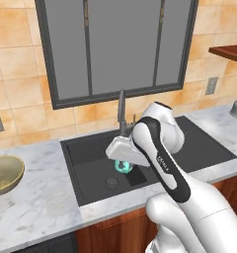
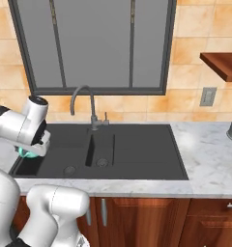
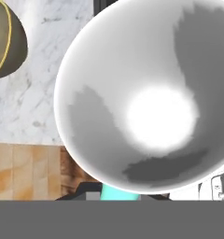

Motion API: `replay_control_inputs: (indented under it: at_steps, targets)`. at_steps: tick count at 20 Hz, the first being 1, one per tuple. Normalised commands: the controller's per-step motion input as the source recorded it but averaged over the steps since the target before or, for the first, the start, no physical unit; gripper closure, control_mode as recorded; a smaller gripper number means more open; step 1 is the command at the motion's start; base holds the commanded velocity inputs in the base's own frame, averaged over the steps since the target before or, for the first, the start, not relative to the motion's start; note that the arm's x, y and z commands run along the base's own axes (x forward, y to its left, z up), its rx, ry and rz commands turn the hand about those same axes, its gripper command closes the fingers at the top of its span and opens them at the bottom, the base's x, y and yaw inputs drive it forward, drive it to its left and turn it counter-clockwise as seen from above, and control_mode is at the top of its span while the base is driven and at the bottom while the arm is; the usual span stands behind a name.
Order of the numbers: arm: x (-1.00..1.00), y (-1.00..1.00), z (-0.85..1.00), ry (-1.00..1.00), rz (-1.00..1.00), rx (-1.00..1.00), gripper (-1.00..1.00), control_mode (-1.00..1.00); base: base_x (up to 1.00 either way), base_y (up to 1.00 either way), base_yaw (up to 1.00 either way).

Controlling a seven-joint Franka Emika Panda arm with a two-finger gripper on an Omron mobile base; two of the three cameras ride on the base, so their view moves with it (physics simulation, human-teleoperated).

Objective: Pick the mug and place it in the sink. Pick the bowl and place it in the open cabinet and then close the cabinet.

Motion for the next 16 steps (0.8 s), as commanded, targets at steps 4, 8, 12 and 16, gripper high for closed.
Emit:
replay_control_inputs:
  at_steps: [4,8,12,16]
  targets:
    - [0.25,0.0,-0.2,0.0,0.0,0.05,1.0,-1.0,0.0,0.0,0.0]
    - [0.23,0.0,-0.17,0.0,0.0,0.05,1.0,-1.0,0.0,0.0,0.0]
    - [0.27,0.0,-0.25,0.0,0.0,0.02,1.0,-1.0,0.0,0.0,0.0]
    - [0.27,0.0,-0.28,0.0,0.0,0.0,1.0,-1.0,0.0,0.0,0.0]
